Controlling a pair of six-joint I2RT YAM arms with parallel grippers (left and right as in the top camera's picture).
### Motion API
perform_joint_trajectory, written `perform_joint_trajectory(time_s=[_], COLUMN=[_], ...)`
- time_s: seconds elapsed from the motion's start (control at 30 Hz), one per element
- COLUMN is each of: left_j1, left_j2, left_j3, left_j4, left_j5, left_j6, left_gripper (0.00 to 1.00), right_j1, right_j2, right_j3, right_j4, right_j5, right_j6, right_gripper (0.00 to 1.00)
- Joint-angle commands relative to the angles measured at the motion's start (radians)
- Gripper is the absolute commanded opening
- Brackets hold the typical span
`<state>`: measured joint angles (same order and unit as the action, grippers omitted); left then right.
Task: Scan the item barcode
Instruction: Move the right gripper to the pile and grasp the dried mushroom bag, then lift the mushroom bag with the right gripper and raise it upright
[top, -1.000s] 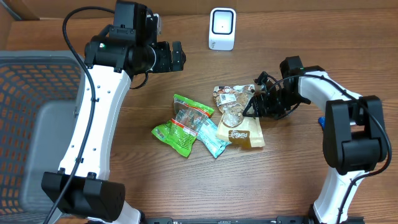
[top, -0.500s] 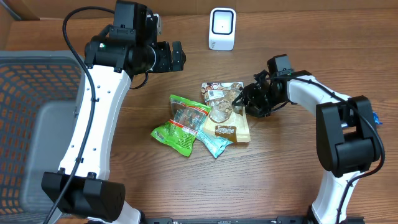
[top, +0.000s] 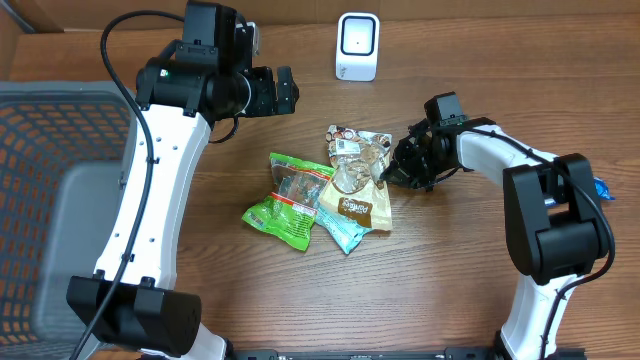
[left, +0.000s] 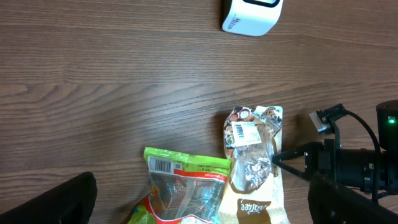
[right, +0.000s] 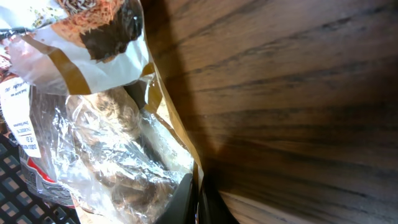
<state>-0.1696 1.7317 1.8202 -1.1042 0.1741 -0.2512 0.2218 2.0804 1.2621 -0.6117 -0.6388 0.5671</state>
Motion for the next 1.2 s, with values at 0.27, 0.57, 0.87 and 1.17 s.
perform_joint_trajectory(time_s=[0.27,0.57,0.87,1.17], left_j1=[-0.001,-0.001,-0.001,-0.001], left_j2=[-0.004,-0.004,-0.004,-0.004], left_j3=[0.016,0.016,0.016,0.016], left_j4=[0.001,0.001,0.001,0.001], left_j5=[-0.006,-0.006,-0.006,-0.006], left_j6=[0.027,0.027,0.027,0.027], left_gripper=[1.00,1.00,1.00,1.00], right_j1=[-0.028,-0.025,-0.025,-0.034], right_j2=[-0.246,-0.256,-0.174,-0.075], right_j3=[-0.003,-0.003,-0.005,-0.004], right_j4=[-0.171,-0.135,-0.080,-0.080], right_j5=[0.422,0.452,0.410,0.333], right_j6=[-0.125,-0.209,-0.144,-0.132], right_gripper=[0.04,0.95,0.97,0.91])
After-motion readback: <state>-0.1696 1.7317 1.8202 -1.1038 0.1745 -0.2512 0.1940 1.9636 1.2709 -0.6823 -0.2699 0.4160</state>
